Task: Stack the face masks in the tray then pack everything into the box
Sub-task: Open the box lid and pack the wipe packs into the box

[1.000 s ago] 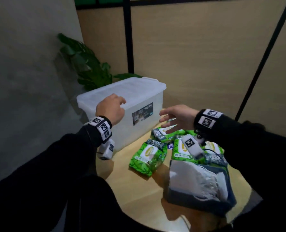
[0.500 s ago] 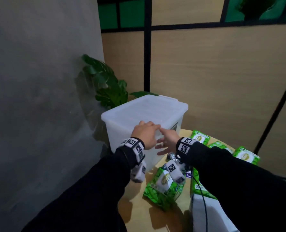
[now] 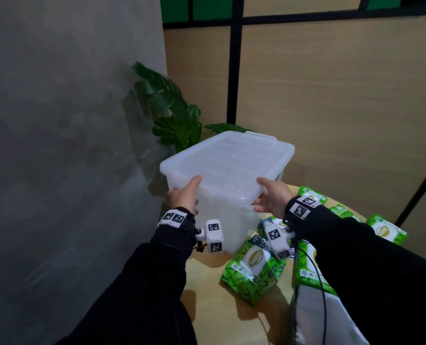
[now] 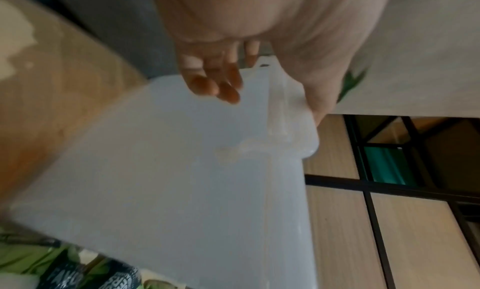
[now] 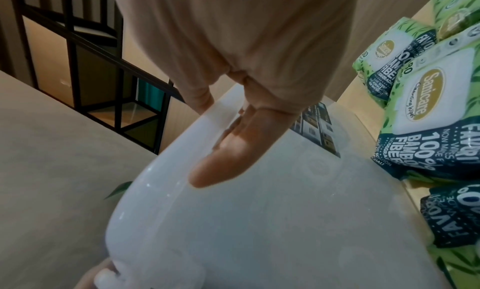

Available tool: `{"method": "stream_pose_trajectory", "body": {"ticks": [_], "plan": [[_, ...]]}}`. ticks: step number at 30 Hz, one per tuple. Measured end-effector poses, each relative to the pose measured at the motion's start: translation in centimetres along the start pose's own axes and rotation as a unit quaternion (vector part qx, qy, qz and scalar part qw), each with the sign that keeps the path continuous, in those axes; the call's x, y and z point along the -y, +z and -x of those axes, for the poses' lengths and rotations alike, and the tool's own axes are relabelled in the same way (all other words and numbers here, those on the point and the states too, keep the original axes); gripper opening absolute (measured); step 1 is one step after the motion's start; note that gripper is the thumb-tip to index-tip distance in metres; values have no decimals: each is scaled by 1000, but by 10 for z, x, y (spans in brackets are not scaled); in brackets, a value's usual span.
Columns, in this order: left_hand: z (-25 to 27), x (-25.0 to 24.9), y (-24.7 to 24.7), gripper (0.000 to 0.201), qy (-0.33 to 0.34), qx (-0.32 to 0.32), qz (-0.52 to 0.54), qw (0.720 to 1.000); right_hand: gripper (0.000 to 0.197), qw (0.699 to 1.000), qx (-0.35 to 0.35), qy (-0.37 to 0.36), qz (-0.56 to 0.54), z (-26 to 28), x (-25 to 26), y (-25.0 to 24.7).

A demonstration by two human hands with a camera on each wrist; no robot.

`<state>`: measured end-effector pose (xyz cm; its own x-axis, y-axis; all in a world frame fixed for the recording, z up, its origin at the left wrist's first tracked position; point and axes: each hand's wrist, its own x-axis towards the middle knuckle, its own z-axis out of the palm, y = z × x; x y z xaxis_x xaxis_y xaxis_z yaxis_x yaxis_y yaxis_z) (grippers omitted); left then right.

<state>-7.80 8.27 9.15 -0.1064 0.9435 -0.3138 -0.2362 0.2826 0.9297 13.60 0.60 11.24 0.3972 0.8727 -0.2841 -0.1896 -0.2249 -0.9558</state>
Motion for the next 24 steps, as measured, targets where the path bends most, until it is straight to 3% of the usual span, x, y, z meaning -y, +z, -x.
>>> {"method": "stream_pose_trajectory", "body": {"ticks": [3,10,12,14,15,18,21,24], "plan": [[2,-4,11,36,6,20,46,999,30,1000,-8,-1,2,0,1,-3],[-10,31,-30,35,-33,128,183,974,33,1000,25,-1,-6,3,3,-9],[-10,49,-47,53,-47,69,166,983,34,999,33,-2,-25,4,2,-6],[-11,60,-56,96,-60,-55,160,984,36,998,32,-6,-48,6,-1,-2],[-6,56,-53,106,-28,-90,140,986,37,998,30,-8,-60,7,-4,3],[9,27,-25,81,87,-12,33,996,36,994,63,1,-88,16,-11,28],[2,3,-12,95,117,-47,-13,992,25,981,168,58,-81,30,-15,46],[-35,-8,-35,91,122,-45,-77,988,24,974,215,67,39,30,-10,20]]}}
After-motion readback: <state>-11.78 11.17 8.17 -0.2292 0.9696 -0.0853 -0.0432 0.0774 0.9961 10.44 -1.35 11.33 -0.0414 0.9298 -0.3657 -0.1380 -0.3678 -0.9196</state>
